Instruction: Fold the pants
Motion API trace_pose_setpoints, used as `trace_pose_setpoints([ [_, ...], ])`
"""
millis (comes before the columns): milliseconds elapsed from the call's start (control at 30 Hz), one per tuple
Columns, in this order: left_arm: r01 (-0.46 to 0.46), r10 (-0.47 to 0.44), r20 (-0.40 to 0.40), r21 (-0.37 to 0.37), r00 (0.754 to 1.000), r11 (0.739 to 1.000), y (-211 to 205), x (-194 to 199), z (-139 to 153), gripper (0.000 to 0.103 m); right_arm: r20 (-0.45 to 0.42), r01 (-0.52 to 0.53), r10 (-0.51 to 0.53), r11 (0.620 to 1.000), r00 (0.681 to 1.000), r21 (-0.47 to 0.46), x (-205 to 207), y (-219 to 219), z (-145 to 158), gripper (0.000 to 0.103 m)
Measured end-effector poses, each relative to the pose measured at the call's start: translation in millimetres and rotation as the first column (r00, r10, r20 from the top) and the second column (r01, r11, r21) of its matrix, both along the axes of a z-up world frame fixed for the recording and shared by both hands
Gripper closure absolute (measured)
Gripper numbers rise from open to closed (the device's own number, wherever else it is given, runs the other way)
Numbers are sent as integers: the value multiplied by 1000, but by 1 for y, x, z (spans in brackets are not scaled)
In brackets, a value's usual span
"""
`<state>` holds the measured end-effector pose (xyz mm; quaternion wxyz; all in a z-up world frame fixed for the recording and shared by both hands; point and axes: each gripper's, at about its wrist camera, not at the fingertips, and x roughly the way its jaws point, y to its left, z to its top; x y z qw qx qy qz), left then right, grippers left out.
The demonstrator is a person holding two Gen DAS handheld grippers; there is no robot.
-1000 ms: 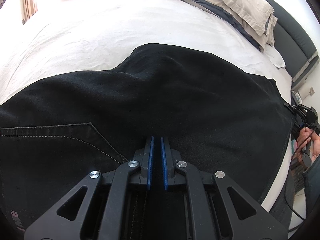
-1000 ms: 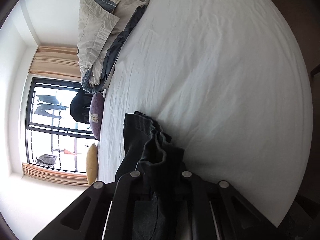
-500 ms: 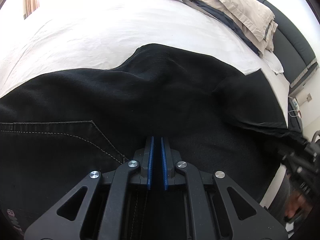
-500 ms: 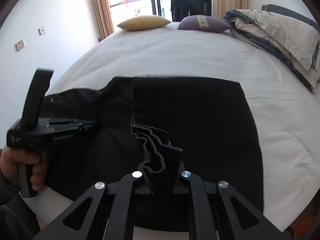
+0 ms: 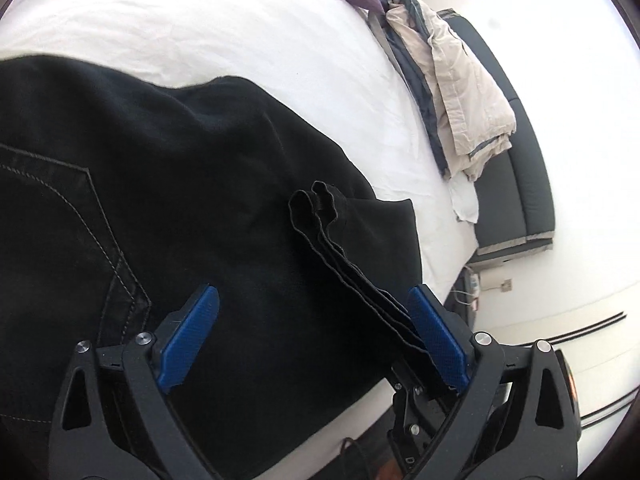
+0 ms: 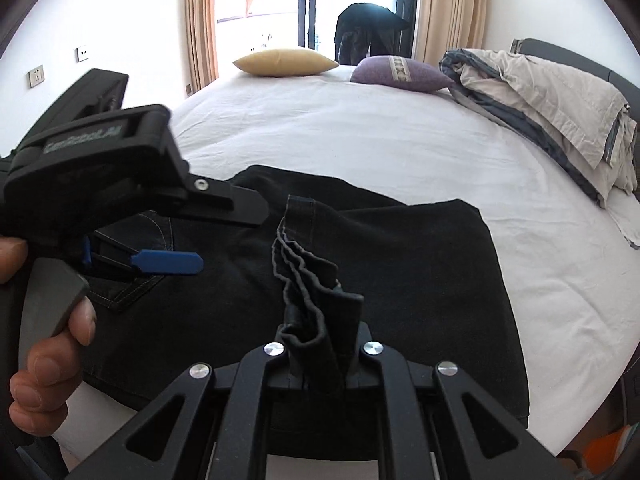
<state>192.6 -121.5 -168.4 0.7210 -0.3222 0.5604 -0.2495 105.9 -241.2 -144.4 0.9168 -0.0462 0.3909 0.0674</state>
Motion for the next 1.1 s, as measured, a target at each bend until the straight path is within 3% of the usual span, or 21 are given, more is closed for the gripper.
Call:
trace_pose_setpoints([
  [233, -36, 21, -108, -138, 994, 990, 6, 9, -9, 8, 6, -44, 44, 998, 999, -50, -2, 25, 7, 93],
  [333, -21, 10, -87, -131, 996, 991, 10, 16, -2, 10, 4, -62, 62, 997, 998, -45, -2, 32, 10, 92],
  [400, -1, -11, -98, -120, 995, 993, 17, 20, -4, 34, 4, -77, 77, 996, 997, -43, -2, 38, 12, 92],
  [433, 11, -24, -113, -116, 993, 993, 22, 23, -5, 60, 5, -86, 86, 995, 996, -42, -2, 41, 12, 92],
  [467, 20, -33, -125, -100, 992, 995, 24, 26, -7, 79, 9, -96, 96, 995, 995, -43, -2, 46, 14, 92],
  [500, 29, -40, -128, -87, 991, 996, 26, 28, -8, 81, 9, -106, 106, 993, 994, -46, -2, 50, 14, 92],
  [567, 53, -60, -112, -61, 992, 997, 29, 34, -5, 93, 8, -126, 127, 991, 992, -49, -2, 59, 15, 92],
  [833, 188, -189, -12, 144, 982, 971, 51, 46, 25, 96, 1, -211, 211, 975, 977, -77, 0, 96, 7, 92],
  [1100, 194, -188, -45, 230, 981, 954, 81, 47, 2, 94, -87, -265, 257, 958, 963, -107, 6, 130, -27, 90],
])
